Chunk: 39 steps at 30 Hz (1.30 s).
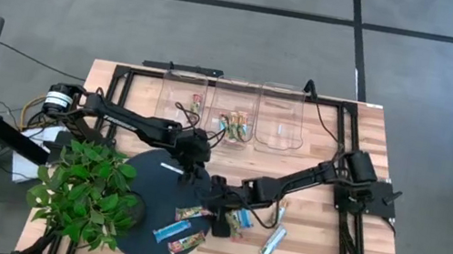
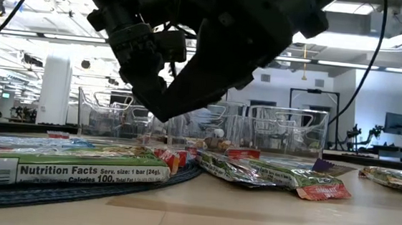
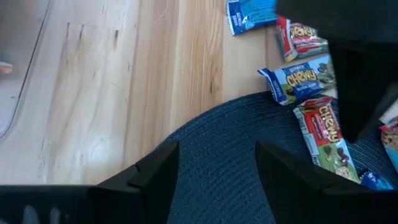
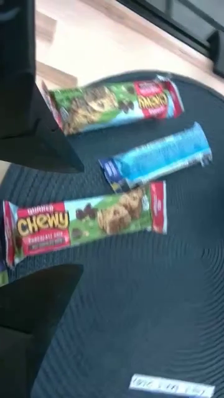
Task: Pick and place Granola Bars by type
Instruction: Put the red granola bar into the left transparent bin
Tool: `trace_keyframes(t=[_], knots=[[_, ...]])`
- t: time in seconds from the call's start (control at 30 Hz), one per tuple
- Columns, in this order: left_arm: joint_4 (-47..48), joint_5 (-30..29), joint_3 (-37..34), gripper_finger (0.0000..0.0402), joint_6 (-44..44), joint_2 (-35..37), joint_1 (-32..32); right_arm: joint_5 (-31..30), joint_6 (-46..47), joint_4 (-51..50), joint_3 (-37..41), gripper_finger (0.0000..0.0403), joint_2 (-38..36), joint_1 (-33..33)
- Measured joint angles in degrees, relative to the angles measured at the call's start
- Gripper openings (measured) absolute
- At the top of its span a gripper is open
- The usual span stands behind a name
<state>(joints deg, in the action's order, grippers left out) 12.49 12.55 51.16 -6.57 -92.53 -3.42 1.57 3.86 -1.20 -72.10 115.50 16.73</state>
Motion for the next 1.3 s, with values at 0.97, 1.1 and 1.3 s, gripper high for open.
trace_keyframes(t=[0.97,1.1,1.3], knots=[[-2.7,-2.4,0.0,0.0206,-1.6,0.0,0.0,-3.4,0.6,-9.0,-6.3,0.0162,7.9,0.4],[-2.4,-2.4,0.0,0.0206,-1.6,0.0,0.0,-3.4,0.6,-9.0,-6.3,0.0115,7.8,0.4],[-2.1,-2.6,0.0,0.0206,-1.6,0.0,0.0,-5.0,1.3,-10.0,-6.2,0.011,7.2,0.7]])
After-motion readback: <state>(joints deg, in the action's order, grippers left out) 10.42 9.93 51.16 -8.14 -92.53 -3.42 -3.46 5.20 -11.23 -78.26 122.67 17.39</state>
